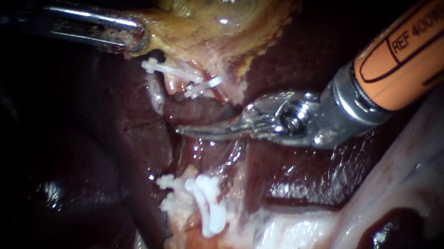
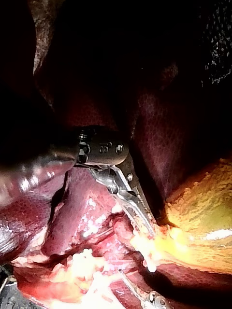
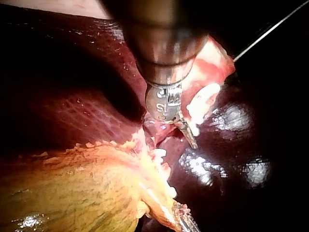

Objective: Go back from the cut right tube

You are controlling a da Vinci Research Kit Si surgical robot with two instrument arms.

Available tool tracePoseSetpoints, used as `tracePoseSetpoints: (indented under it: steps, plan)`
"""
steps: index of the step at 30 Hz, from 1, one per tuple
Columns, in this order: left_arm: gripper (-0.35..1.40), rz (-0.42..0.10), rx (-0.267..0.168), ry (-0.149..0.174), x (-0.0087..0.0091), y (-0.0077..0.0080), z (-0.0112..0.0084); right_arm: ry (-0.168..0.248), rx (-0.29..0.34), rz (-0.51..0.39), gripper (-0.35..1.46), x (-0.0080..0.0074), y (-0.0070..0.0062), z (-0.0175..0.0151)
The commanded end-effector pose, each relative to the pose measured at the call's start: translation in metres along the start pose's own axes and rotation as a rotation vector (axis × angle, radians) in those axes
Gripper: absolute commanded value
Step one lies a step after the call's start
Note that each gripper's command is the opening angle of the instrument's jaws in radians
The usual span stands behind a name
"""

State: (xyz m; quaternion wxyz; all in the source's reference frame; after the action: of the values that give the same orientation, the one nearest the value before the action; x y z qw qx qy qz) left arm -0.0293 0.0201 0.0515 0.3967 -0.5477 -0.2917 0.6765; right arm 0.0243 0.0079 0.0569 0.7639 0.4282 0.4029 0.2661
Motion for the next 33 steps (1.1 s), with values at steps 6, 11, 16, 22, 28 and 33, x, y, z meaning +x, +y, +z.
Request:
tracePoseSetpoints:
  steps: [6, 11, 16, 22, 28, 33]
  plan:
    - [-0.35, 0.000, -0.001, 0.000, 0.0000, 0.0000, 0.0000, 0.005, 0.008, 0.000, 0.00, -0.0002, 0.0003, 0.0000]
    - [-0.35, 0.000, -0.001, 0.000, 0.0000, 0.0000, 0.0000, 0.010, -0.004, -0.052, 1.10, -0.0008, 0.0006, 0.0003]
    - [-0.35, 0.000, -0.001, 0.000, 0.0000, 0.0000, -0.0001, -0.002, -0.164, -0.181, 1.43, -0.0016, 0.0006, 0.0007]
    - [-0.35, 0.000, -0.001, 0.000, 0.0000, -0.0001, -0.0001, -0.116, -0.278, -0.340, 1.45, -0.0029, 0.0001, -0.0012]
    - [-0.35, 0.000, -0.001, 0.000, 0.0000, -0.0001, -0.0001, -0.160, -0.377, -0.437, 1.45, -0.0048, -0.0001, -0.0052]
    - [-0.35, 0.001, 0.000, 0.000, -0.0001, -0.0001, 0.0000, -0.173, -0.432, -0.472, 1.45, -0.0066, -0.0005, -0.0082]
